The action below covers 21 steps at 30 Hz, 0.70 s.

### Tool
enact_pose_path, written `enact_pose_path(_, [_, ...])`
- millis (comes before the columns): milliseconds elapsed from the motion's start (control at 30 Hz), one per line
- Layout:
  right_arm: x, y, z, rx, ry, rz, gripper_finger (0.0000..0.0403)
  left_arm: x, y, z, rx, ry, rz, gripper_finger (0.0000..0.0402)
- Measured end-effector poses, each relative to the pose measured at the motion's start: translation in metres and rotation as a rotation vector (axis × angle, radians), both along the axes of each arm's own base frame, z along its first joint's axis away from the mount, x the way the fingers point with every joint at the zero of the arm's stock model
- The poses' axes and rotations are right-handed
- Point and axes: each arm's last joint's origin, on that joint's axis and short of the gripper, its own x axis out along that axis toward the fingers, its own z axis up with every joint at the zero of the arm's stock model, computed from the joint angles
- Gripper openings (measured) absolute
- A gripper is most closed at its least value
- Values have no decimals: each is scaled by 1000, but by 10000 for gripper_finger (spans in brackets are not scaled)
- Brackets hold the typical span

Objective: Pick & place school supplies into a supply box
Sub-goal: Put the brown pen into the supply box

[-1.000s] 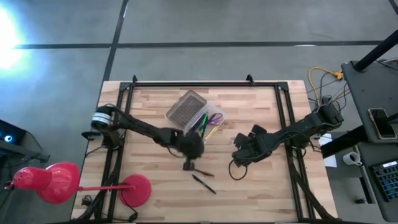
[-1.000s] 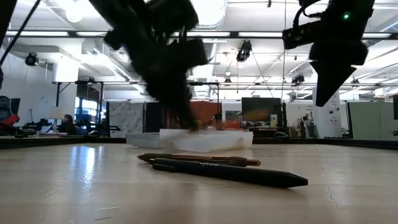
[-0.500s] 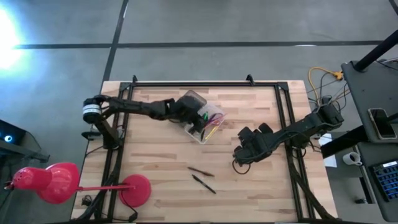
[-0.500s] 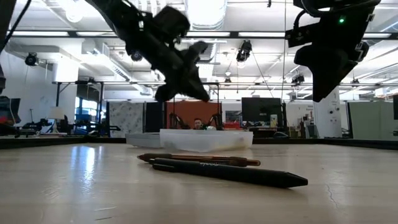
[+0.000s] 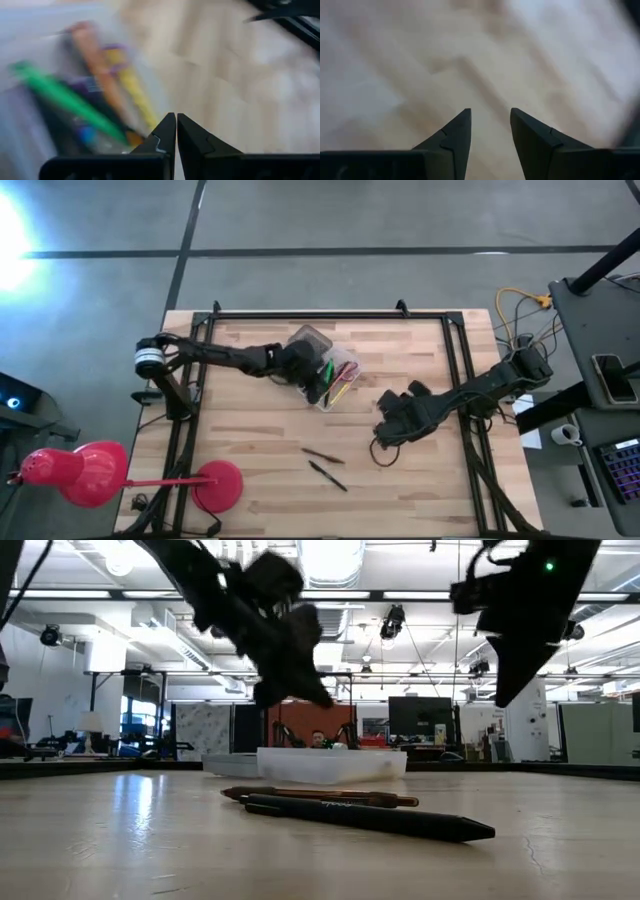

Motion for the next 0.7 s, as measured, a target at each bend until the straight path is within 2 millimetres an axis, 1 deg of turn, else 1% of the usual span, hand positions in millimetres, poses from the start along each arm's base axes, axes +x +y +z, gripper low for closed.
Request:
enact_pose_path(100, [17,10,0,139,-66,214,129,-5,-25,13,32,-34,-156,0])
enact_pose_path(167, [31,18,2,237,-155,363,128,-12,-43,14,43,-28,-217,0])
enact_pose_path(233, [43,24,3,278,-246,434,128,-19,-59,13,38,-26,-259,0])
enact_pose_path(333, [59,31,-6,313,-328,456,137,-34,-83,8,6,-18,-264,0])
enact_pose_path(500, [82,43,-37,391,-253,473,171,-59,-115,-2,-15,-53,-215,0])
enact_pose_path(600, [99,53,-49,426,-226,478,192,-77,-127,-7,-41,-56,-164,0])
enact_pose_path(700, [116,64,-53,405,-232,484,206,-93,-135,-12,-67,-50,-131,0])
